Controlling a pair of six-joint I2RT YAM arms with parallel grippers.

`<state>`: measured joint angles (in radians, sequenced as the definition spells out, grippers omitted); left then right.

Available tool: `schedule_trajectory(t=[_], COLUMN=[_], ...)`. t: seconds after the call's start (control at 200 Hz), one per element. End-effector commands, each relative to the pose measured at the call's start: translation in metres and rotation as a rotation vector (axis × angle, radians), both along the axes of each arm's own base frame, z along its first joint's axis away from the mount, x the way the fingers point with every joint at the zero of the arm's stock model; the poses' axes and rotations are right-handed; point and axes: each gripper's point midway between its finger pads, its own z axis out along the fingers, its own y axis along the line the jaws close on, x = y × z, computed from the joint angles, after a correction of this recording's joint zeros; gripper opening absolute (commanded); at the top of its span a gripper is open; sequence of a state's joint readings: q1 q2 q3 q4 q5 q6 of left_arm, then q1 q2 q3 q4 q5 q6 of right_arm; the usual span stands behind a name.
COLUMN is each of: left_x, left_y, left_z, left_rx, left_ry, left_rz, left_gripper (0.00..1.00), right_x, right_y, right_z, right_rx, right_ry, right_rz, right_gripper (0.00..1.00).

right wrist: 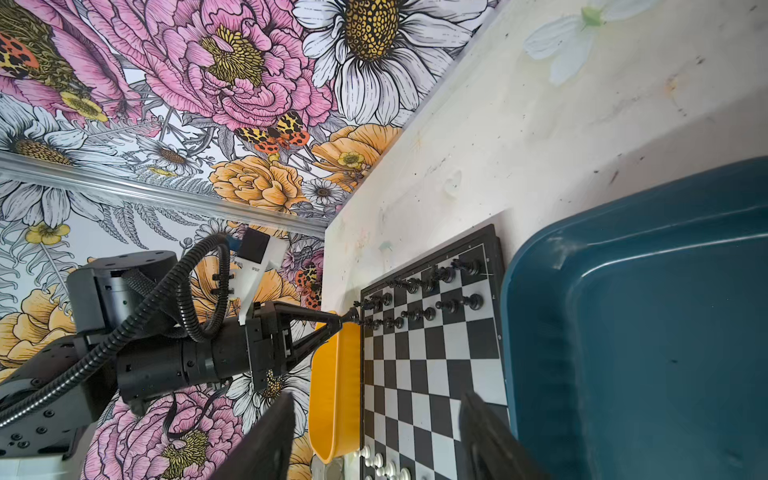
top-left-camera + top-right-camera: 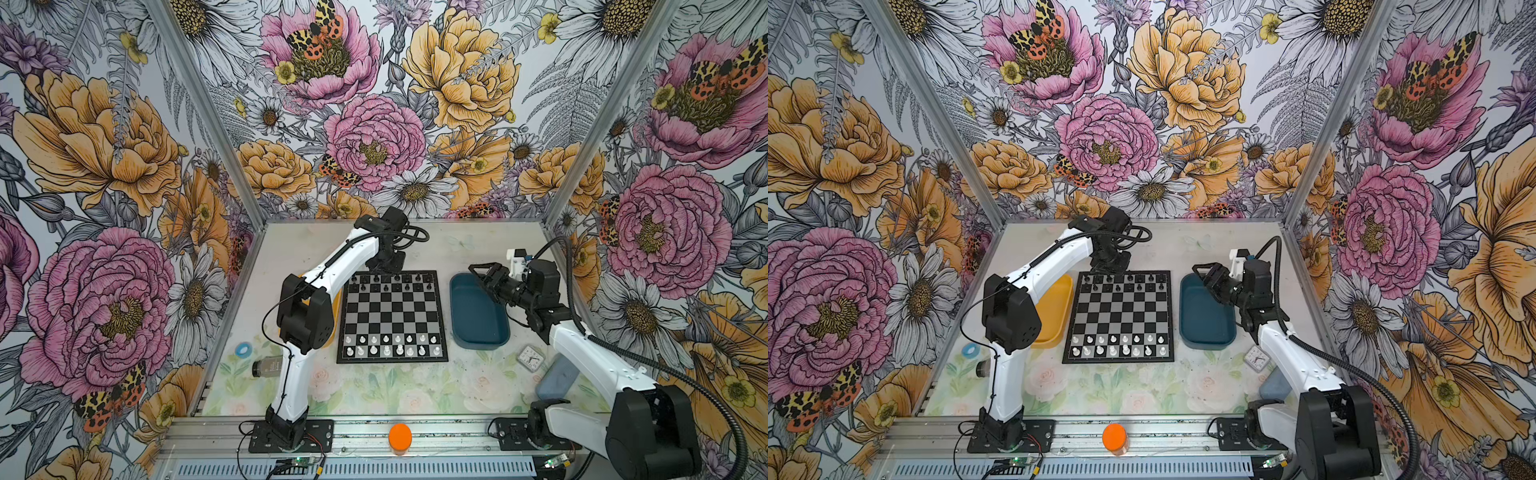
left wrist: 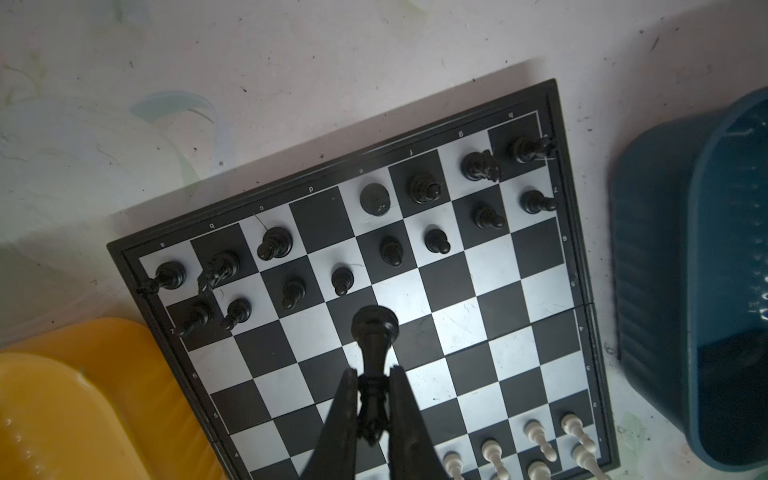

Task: Set up the chess pieces on the board
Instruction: 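Lower the black piece onto an empty far-row square with the left gripper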

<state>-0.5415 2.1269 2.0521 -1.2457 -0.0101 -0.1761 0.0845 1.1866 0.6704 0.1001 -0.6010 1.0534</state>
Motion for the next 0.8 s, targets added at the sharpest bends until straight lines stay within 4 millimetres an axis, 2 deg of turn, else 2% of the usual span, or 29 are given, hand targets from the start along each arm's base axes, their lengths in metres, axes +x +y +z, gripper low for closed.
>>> schedule_trajectory(t=[0.0, 0.26, 0.796], left_x=[0.010, 0.020, 0.026], left_y=[0.007, 0.014, 0.016], left_z=[0.002, -0.013, -0.040], left_rx=[0.023, 0.047, 0.084], left_ry=[-0.010, 0.017, 0.059], left_rz=[0.005, 0.019, 0.013], left_gripper=[0.00, 0.00, 0.00], right_x=[0.005, 0.010, 0.013], right_y=[0.001, -0.002, -0.002], right_z=[0.008, 0.000, -0.010], right_rx=[0.015, 0.016, 0.024], right_ry=[-0.030, -0.008, 0.015], right_rz=[0.015, 0.008, 0.002], right_gripper=[0.65, 0.65, 0.65])
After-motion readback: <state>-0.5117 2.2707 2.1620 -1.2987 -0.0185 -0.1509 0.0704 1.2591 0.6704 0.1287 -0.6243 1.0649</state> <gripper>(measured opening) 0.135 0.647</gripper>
